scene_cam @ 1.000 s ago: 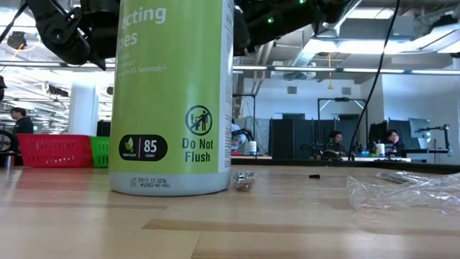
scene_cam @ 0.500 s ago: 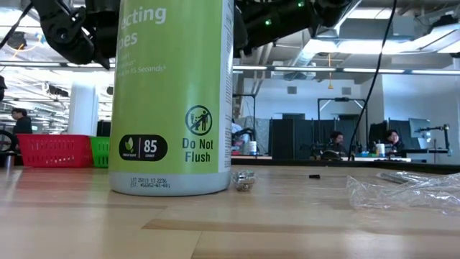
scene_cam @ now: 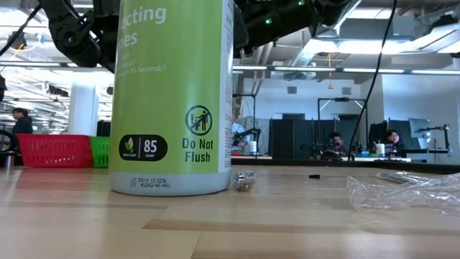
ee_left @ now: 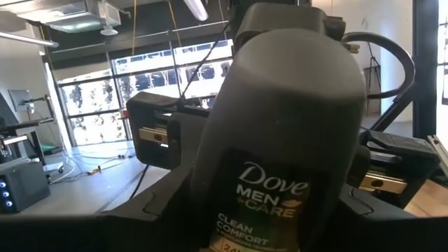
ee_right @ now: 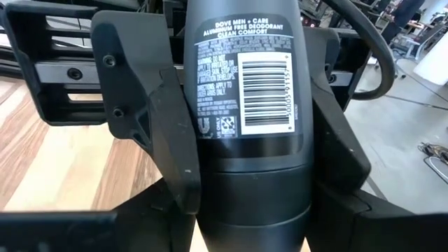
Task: Pick & Place Travel size toiletries
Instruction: Put the gray deodorant into the top green bin
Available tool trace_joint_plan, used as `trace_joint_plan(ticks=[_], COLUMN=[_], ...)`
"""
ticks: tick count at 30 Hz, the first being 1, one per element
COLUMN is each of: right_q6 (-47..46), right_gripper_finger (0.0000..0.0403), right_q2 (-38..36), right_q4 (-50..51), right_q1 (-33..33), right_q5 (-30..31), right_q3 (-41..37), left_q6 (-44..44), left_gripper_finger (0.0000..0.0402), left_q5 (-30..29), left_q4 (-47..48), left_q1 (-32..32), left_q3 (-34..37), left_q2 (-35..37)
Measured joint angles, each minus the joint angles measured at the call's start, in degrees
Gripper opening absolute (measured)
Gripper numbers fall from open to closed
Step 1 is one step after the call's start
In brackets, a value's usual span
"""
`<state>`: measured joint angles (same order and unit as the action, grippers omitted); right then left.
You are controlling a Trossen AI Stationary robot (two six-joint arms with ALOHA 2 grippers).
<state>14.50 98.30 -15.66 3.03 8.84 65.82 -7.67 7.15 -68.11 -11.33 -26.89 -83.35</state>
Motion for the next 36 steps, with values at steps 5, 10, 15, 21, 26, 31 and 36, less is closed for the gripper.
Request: trace_joint_plan(ticks=[5, 10, 15, 21, 26, 31, 36], right_q6=[0.01, -1.90, -2.15, -1.90, -2.06, -3.44, -5.07], right_gripper_finger=[0.0192, 0.0206, 0.0220, 0.0221, 0.0220, 0.0220, 0.0220], right_q2=[0.00, 0.00, 0.00, -0.02, -0.09, -0.09, -0.09], right_q4=[0.02, 0.05, 0.19, 0.51, 3.46, 5.00, 7.83], right_q1=[0.00, -0.02, 0.09, 0.27, 0.81, 1.70, 3.19], right_q5=[0.02, 0.02, 0.00, 0.04, 0.25, 0.44, 0.48], right_q3=[0.00, 0.01, 0.00, 0.00, 0.02, 0.02, 0.02], left_q6=[0.21, 0.90, 0.97, 1.01, 1.08, 1.15, 0.77], left_gripper_finger=[0.0199, 0.0199, 0.0199, 0.0199, 0.0199, 0.0199, 0.0199], left_q5=[0.19, 0.35, 0.82, 0.73, 0.43, -2.18, -6.15], left_q4=[-0.05, -0.10, -0.23, -0.25, -0.01, 1.82, 8.64], left_q1=[0.00, 0.00, 0.00, 0.00, 0.00, -0.31, -1.13], left_q3=[0.00, 0.00, 0.00, 0.00, 0.02, 1.29, 4.08], left_q2=[0.00, 0.00, 0.00, 0.00, 0.50, 3.27, 10.73])
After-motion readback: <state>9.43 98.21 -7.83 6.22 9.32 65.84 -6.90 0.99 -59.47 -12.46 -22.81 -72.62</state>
